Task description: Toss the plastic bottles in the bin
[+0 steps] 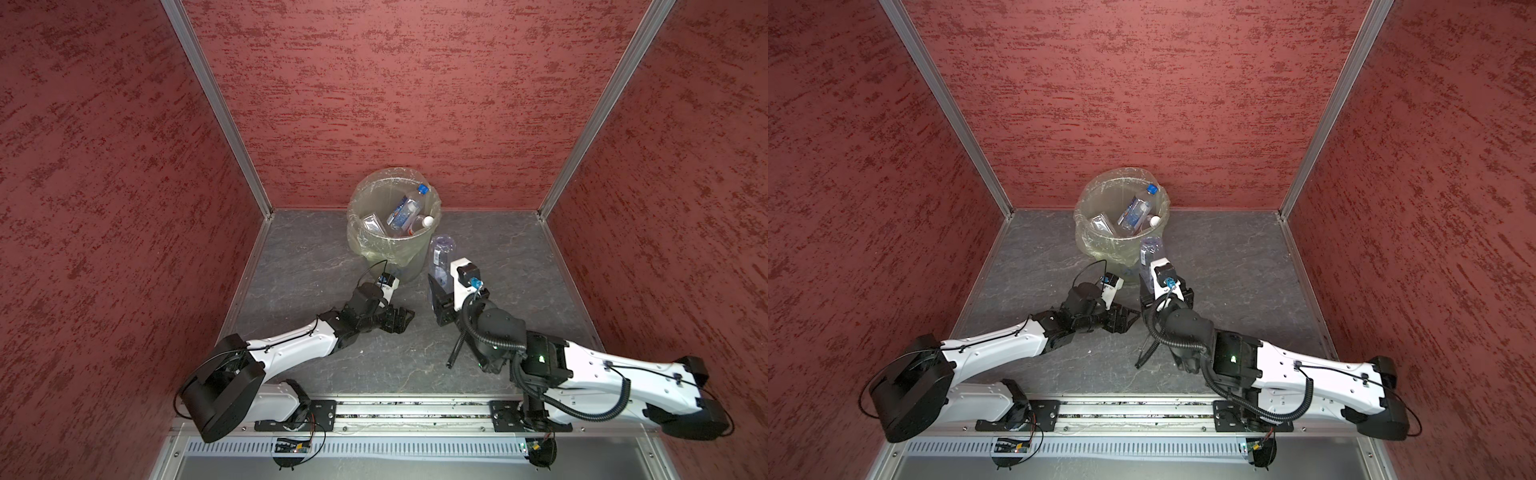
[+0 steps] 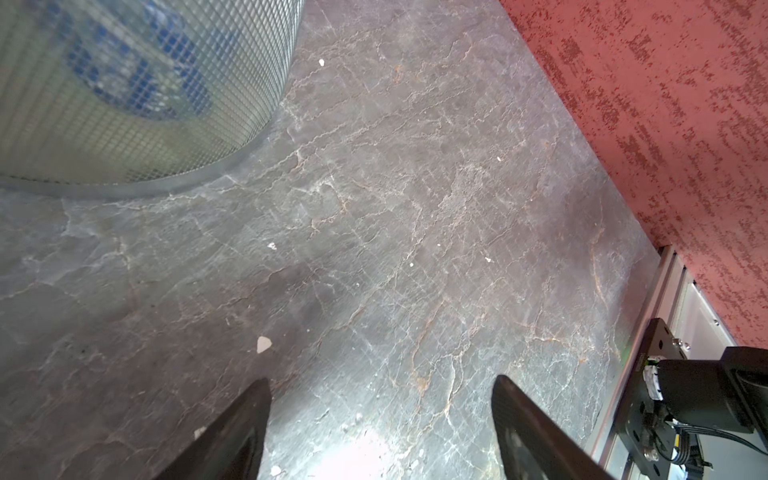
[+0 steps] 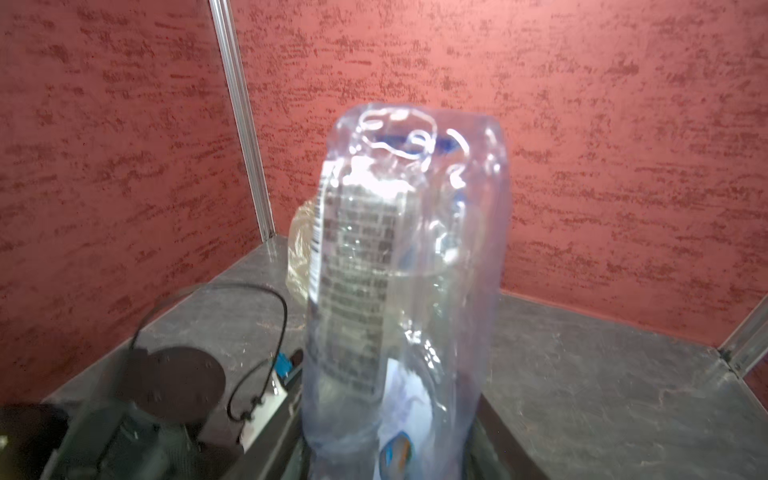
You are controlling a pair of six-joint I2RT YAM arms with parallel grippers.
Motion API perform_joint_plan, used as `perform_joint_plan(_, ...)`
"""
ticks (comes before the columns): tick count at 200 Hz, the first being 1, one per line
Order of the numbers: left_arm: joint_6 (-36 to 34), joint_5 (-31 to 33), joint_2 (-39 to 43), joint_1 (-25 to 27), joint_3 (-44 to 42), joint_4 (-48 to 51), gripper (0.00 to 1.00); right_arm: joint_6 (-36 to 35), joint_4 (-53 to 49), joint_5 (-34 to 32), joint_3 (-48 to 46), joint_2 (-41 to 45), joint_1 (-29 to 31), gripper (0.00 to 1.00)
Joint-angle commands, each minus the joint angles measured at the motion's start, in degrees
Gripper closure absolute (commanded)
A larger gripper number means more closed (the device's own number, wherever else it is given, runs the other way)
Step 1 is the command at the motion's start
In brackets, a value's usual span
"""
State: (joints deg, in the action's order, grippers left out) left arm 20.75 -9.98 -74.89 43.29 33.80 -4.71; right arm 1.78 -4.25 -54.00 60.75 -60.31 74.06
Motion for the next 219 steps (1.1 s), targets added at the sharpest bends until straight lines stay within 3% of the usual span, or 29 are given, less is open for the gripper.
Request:
perform_joint_plan(1, -0.96, -0.53, -0.06, -0.38, 0.20, -1.34, 0.16, -2.52, 0.50, 3.47, 11.20, -5.01, -6.30, 0.49)
perform_joint_plan(35, -0.89, -2.14, -0.49, -1.42, 0.80, -1.77, 0.16, 1.86, -8.31, 22.29, 36.75, -24.72, -21.69, 0.49)
perform_joint_plan(47, -0.64, -2.69, -0.91, -1.65, 0.91, -1.76, 0.16, 2.98, -14.28, 26.90, 51.06, -35.27, -24.76, 0.31)
perform_joint_plan(58, -0.54, -3.06, -1.04, -1.80, 0.89, -1.63, 0.16, 3.39, -22.89, 26.90, 66.41, -45.52, -26.42, 0.14)
perform_joint_plan(70, -0.40, -3.10, -0.79, -2.01, 0.88, -1.42, 0.16, 3.32, -32.30, 25.67, 82.62, -55.39, -27.52, 0.04)
perform_joint_plan(81, -0.49, -2.95, -0.14, -2.09, 0.66, -1.18, 0.16, 3.97, -39.24, 23.78, 94.59, -61.89, -28.52, 0.01)
perform_joint_plan(93, -0.62, -2.62, 0.60, -2.20, 0.45, -0.78, 0.16, 5.01, -44.17, 23.10, 100.99, -65.35, -29.30, 0.01)
perform_joint_plan(119, -0.54, -2.39, 1.15, -2.86, 0.21, -0.65, 0.16, 7.05, -44.18, 21.80, 94.96, -62.03, -29.43, 0.01)
perform_joint_plan(160, -0.27, -2.33, 0.28, -3.57, 0.31, -0.95, 0.16, 5.64, -23.29, 23.41, 61.08, -42.13, -29.33, 0.01)
perform_joint_plan(219, -0.89, -0.16, 2.07, -4.81, -0.52, -0.91, 0.15, 5.74, -23.04, 20.84, 47.69, -31.90, -30.31, 0.01)
